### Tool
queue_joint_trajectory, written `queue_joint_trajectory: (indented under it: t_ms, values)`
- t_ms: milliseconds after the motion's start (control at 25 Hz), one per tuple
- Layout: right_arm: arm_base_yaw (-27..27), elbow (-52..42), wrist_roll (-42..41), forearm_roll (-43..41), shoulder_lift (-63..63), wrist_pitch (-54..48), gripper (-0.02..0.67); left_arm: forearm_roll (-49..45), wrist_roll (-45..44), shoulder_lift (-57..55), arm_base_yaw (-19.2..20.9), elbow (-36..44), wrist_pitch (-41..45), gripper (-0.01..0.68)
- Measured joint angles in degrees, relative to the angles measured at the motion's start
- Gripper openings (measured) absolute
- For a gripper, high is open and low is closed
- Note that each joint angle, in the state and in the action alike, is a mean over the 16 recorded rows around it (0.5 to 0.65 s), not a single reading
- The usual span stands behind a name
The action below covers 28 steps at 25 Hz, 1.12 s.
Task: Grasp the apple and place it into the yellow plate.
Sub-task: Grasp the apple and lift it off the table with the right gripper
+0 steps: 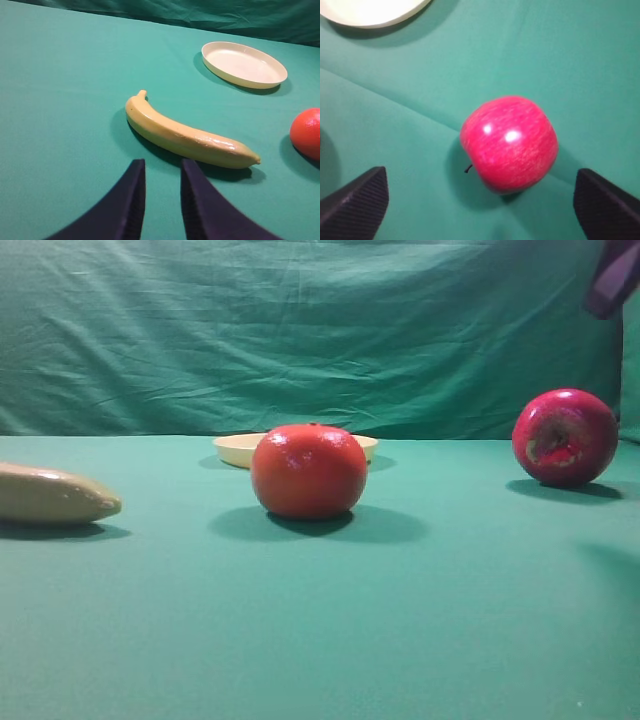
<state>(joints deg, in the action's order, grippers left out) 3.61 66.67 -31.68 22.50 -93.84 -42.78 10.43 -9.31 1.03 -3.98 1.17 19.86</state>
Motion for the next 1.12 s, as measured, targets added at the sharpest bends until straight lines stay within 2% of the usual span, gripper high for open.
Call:
queue_joint_trajectory:
  t_ms: [640, 1120]
  values:
    - [0.00, 6.69, -2.54, 0.00, -16.07, 2.10, 0.642, 0.00, 0.00, 0.00, 0.00, 0.00, 0.00, 0.157]
    - [0.21, 9.74, -3.83, 0.01, -20.93, 3.80, 0.535, 0.00, 0.00, 0.00, 0.00, 0.00, 0.00, 0.157]
